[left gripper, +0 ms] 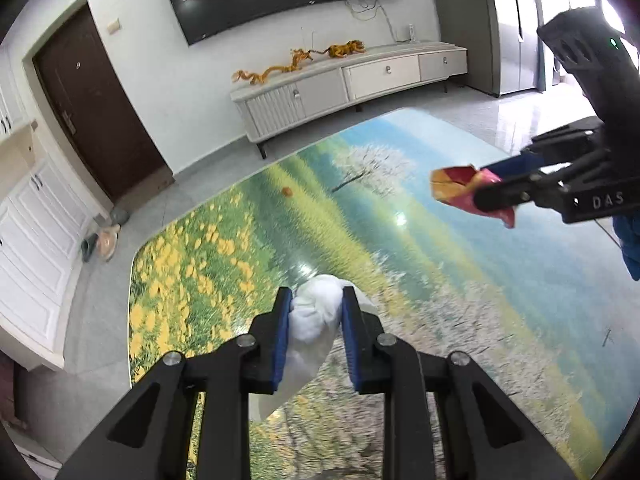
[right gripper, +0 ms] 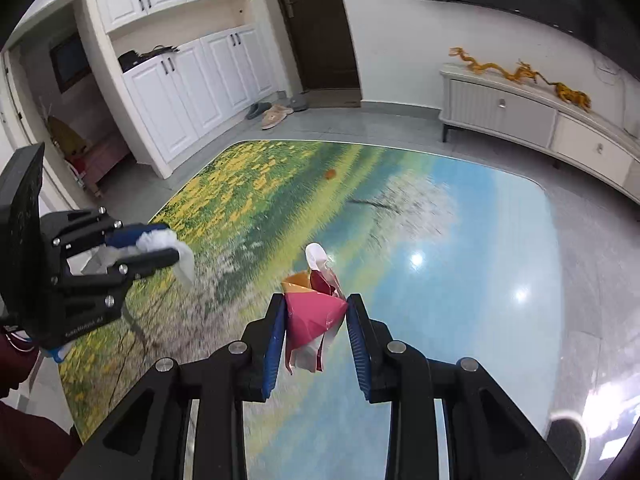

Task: Collect trash
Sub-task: 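Carry the tissue and pink box to the bin and release both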

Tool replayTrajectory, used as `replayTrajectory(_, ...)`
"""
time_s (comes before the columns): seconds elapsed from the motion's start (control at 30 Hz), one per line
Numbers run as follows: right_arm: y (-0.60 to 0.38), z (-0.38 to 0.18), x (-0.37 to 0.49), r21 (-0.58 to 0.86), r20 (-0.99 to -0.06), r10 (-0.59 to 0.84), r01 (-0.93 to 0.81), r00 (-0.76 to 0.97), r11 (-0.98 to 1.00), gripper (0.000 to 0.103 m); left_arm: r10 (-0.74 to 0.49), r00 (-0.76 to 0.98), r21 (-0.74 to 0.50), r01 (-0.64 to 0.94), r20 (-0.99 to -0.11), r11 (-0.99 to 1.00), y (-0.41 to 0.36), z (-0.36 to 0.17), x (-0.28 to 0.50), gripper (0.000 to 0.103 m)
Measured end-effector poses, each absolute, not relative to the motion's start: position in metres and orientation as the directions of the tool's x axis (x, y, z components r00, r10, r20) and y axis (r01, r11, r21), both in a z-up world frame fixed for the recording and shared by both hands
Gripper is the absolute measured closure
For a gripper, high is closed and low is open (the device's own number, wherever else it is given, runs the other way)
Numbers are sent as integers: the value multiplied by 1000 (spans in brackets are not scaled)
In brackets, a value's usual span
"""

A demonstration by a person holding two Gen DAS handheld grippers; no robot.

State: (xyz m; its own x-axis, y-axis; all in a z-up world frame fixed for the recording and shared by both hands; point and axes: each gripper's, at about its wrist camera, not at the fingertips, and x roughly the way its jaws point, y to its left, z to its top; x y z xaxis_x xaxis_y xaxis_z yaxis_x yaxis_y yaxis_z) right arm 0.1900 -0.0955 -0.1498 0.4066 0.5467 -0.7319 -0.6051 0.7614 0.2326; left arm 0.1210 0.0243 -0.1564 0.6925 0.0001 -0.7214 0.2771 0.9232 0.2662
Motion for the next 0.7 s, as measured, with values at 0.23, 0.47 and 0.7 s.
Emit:
replayTrajectory(0.23,-198,-147,152,244,-716,459,-428,526,870,74,-136,683,225,413,-718,883,-47,-137,124,80)
replayTrajectory(0.47,-329,-177,131,225,-762,257,-129,594,966,74,-406,527,-67,547,-747,834,-154,-132,177,79)
replayTrajectory(0.7,-410,-221,137,222,-813,159,46,560,974,73,-522,399,-214,601,-754,770,-271,-158,211,77)
